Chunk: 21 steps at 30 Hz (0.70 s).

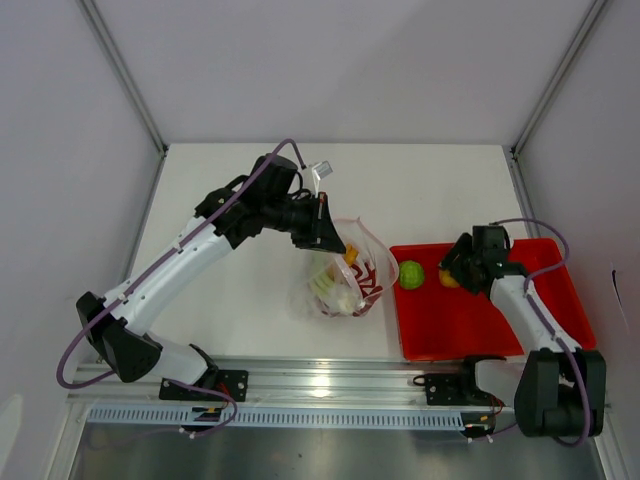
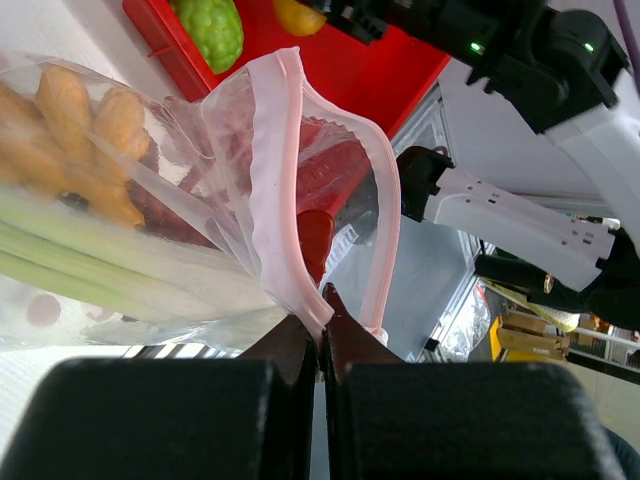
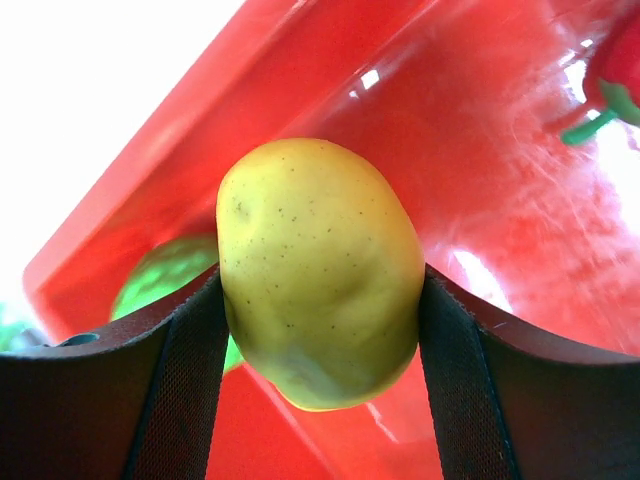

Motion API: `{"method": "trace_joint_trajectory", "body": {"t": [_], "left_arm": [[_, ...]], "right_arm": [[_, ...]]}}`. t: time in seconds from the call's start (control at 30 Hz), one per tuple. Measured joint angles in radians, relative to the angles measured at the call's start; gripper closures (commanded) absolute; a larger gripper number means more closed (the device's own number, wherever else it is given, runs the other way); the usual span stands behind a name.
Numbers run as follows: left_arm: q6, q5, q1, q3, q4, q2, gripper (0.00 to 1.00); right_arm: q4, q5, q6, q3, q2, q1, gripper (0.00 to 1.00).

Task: Place the food in the zip-top bag and seal the zipper
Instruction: Pick up the fake fruit from the bin, then place the fake fruit in the zipper food storage bag.

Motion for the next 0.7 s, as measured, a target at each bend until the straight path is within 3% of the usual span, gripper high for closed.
{"method": "trace_joint_trajectory", "body": {"t": [0.1, 0.3, 0.5, 0.7], "left_arm": [[0.0, 0.0, 0.0, 0.0, 0.0, 0.0, 1.0], [0.0, 0.0, 0.0, 0.0, 0.0, 0.0, 0.99], [-0.002, 0.001, 0.0, 0.0, 0.005, 0.006, 0.99], [-0.002, 0.002, 0.0, 0.0, 0.006, 0.013, 1.0]], "right_arm": [[-0.057, -0.006, -0.004, 0.014, -0.106, 0.0, 0.53], [-0.154, -0.076, -0.025, 0.18, -0.298, 0.054, 0.51], [-0.161, -0.101, -0.042, 0.441, -0.323, 0.326, 0.51], [-0.154, -0.09, -0.058, 0.577, -0.239, 0.605, 0.47]]}}
